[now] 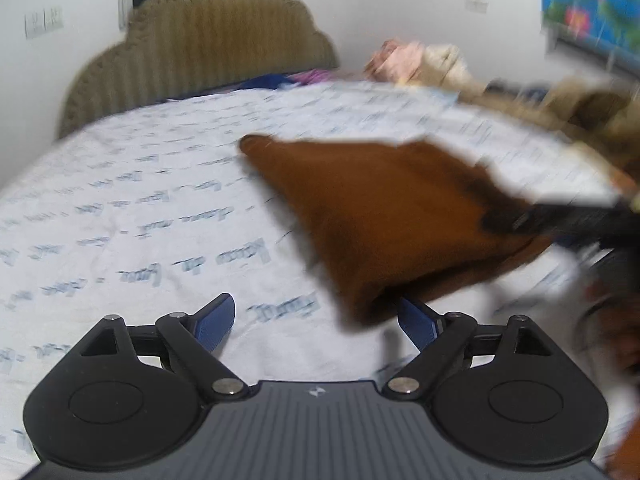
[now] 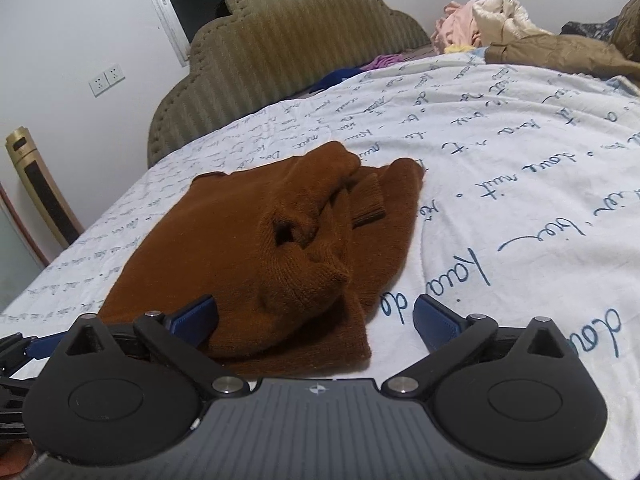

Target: Fold small clothes

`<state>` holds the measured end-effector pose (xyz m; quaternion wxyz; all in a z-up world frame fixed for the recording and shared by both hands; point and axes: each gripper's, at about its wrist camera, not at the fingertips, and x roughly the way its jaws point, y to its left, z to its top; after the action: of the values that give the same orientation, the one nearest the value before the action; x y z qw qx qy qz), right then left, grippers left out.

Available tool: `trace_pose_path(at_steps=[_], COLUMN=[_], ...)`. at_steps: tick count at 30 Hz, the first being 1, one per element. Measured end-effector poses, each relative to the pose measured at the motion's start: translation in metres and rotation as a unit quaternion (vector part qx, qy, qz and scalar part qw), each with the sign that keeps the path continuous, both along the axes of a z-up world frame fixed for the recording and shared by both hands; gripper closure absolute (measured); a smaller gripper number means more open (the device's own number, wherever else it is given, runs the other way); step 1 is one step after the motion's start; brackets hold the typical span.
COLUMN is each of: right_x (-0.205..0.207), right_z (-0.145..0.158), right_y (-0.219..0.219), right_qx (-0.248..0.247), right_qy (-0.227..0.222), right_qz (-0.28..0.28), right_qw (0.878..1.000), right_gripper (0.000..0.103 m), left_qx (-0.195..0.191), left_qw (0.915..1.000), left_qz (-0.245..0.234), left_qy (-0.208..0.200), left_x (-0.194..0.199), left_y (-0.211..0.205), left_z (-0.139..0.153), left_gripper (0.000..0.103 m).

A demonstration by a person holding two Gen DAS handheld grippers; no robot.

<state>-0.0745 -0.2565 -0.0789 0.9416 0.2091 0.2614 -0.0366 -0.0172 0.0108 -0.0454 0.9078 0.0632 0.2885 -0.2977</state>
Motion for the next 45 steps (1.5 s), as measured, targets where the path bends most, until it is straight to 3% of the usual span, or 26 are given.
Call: trace_pose_path(at_steps=[3, 5, 7, 9, 12, 13, 15, 18, 19, 21, 22, 25, 26, 27, 29, 32, 36, 37, 39, 42, 43, 45], right_x=[0.008, 0.016, 0.024, 0.032, 0.035, 0.035, 0.033, 0.030, 0.029, 0.028, 0.028, 0.031, 0.032, 0.033, 0.032, 0.028, 0.020, 0.019, 0.018, 0.010, 0.006, -0.002], right_z=[0.003, 0.006, 0.004, -0.001, -0.006, -0.006, -0.005, -0.007, -0.008, -0.010, -0.010, -0.007, -0.006, -0.006, -0.007, -0.007, 0.001, 0.002, 0.004, 0.007, 0.010, 0.017], right_y=[-0.005, -0.011, -0.019, -0.026, -0.021, -0.017, -0.010, -0.013, -0.017, -0.023, -0.024, -0.021, -0.020, -0.019, -0.020, -0.016, -0.002, 0.003, 0.013, 0.018, 0.019, 0.020], right_qx=[0.021, 0.052, 0.091, 0.115, 0.089, 0.073, 0.052, 0.065, 0.077, 0.102, 0.107, 0.093, 0.089, 0.096, 0.134, 0.154, 0.161, 0.151, 0.106, 0.061, 0.050, 0.014], right_qy=[0.000, -0.005, -0.015, -0.021, -0.031, -0.030, -0.023, -0.032, -0.036, -0.043, -0.043, -0.026, -0.019, -0.015, -0.018, -0.018, -0.021, -0.016, 0.002, 0.004, 0.005, 0.008], right_qz=[0.013, 0.012, 0.003, -0.006, 0.003, 0.008, 0.013, 0.018, 0.021, 0.024, 0.022, 0.009, 0.008, 0.011, 0.023, 0.028, 0.059, 0.062, 0.043, 0.024, 0.019, 0.000], right_qw=[1.000, 0.999, 0.996, 0.993, 0.996, 0.997, 0.998, 0.997, 0.996, 0.994, 0.993, 0.995, 0.996, 0.995, 0.991, 0.987, 0.985, 0.986, 0.993, 0.998, 0.999, 1.000], right_gripper=[0.000, 0.000, 0.000, 0.001, 0.001, 0.002, 0.009, 0.017, 0.019, 0.022, 0.024, 0.038, 0.047, 0.059, 0.065, 0.068, 0.068, 0.067, 0.055, 0.047, 0.043, 0.031], left_qx=[-0.111, -0.160, -0.180, -0.171, -0.183, -0.193, -0.192, -0.183, -0.180, -0.166, -0.165, -0.182, -0.187, -0.191, -0.190, -0.160, -0.087, -0.076, -0.063, -0.042, -0.037, -0.029], left_qw=[0.9923, 0.9829, 0.9757, 0.9728, 0.9594, 0.9571, 0.9613, 0.9660, 0.9676, 0.9716, 0.9707, 0.9647, 0.9633, 0.9623, 0.9634, 0.9748, 0.9925, 0.9934, 0.9935, 0.9951, 0.9953, 0.9936], left_qz=[-0.021, -0.007, 0.017, 0.038, 0.048, 0.049, 0.050, 0.047, 0.047, 0.042, 0.033, 0.034, 0.036, 0.040, 0.047, 0.057, 0.065, 0.065, 0.075, 0.083, 0.088, 0.107], left_qy=[0.051, 0.091, 0.124, 0.152, 0.209, 0.211, 0.192, 0.176, 0.171, 0.163, 0.172, 0.187, 0.189, 0.190, 0.183, 0.144, 0.056, 0.056, 0.059, 0.032, 0.017, -0.016], left_x=[0.015, 0.033, 0.052, 0.069, 0.085, 0.084, 0.080, 0.075, 0.074, 0.072, 0.072, 0.073, 0.073, 0.073, 0.070, 0.057, 0.030, 0.029, 0.027, 0.018, 0.013, 0.009], left_y=[0.016, 0.017, 0.009, -0.004, -0.015, -0.016, -0.018, -0.022, -0.023, -0.027, -0.026, -0.019, -0.017, -0.015, -0.011, -0.012, -0.017, -0.018, -0.019, -0.017, -0.014, -0.008], left_z=[0.019, 0.025, 0.021, 0.008, -0.019, -0.024, -0.026, -0.028, -0.027, -0.027, -0.028, -0.029, -0.029, -0.028, -0.026, -0.015, 0.001, 0.002, 0.002, 0.009, 0.013, 0.023], left_gripper=[0.013, 0.004, 0.003, 0.003, 0.003, 0.003, 0.003, 0.005, 0.011, 0.039, 0.058, 0.074, 0.077, 0.078, 0.081, 0.084, 0.083, 0.082, 0.079, 0.070, 0.066, 0.046])
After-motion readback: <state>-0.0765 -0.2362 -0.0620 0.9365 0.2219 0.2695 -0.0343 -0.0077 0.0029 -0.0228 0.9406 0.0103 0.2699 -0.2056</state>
